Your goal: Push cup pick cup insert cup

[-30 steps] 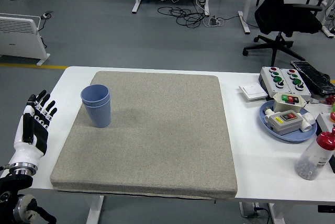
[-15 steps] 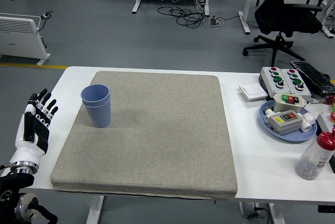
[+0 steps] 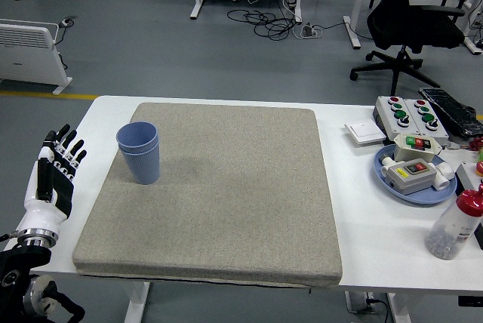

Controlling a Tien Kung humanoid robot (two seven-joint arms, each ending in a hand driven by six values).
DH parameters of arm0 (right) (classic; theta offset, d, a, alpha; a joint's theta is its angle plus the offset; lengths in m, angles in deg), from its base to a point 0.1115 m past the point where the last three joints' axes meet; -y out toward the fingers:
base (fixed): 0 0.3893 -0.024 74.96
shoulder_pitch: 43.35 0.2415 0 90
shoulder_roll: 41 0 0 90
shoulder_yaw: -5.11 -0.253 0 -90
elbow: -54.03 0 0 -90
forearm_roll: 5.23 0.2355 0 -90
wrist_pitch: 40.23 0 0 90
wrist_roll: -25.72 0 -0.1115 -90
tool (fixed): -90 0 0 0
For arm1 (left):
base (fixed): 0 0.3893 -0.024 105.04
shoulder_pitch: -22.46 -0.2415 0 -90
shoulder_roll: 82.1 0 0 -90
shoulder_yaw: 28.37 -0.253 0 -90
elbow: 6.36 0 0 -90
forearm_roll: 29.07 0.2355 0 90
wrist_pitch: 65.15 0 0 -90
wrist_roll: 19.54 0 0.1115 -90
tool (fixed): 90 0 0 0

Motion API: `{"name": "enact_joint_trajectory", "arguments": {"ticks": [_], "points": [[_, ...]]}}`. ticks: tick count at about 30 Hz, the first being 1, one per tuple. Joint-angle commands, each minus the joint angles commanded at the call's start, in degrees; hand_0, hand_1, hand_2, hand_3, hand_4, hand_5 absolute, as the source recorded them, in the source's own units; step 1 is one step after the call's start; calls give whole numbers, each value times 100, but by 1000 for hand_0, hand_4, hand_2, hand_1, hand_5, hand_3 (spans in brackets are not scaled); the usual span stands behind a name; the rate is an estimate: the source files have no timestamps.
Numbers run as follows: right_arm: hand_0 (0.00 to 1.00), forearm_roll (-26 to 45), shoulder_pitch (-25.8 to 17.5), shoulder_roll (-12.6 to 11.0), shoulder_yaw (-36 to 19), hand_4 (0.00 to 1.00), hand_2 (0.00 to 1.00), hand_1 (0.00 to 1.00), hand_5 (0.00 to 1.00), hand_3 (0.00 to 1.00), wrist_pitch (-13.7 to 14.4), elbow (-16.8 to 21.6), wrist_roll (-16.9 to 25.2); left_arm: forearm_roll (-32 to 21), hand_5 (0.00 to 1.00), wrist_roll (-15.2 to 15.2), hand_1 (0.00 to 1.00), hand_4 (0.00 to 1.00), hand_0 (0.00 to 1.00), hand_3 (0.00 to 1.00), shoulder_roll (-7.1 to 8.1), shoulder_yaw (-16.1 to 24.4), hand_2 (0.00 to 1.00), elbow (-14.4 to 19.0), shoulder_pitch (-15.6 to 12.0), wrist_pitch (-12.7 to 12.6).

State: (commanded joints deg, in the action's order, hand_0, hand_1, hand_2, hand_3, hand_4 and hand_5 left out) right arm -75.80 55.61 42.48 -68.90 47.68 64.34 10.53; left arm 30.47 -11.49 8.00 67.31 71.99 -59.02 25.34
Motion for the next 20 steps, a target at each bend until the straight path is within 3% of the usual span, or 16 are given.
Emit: {"name": "enact_joint_trajectory", "arguments": {"ticks": [20], "points": [[727, -14, 28, 1, -3, 110, 670, 663, 554, 584, 4, 0, 5, 10, 998, -10, 937, 602, 940, 939, -9, 53, 988, -20, 7, 3]]}}
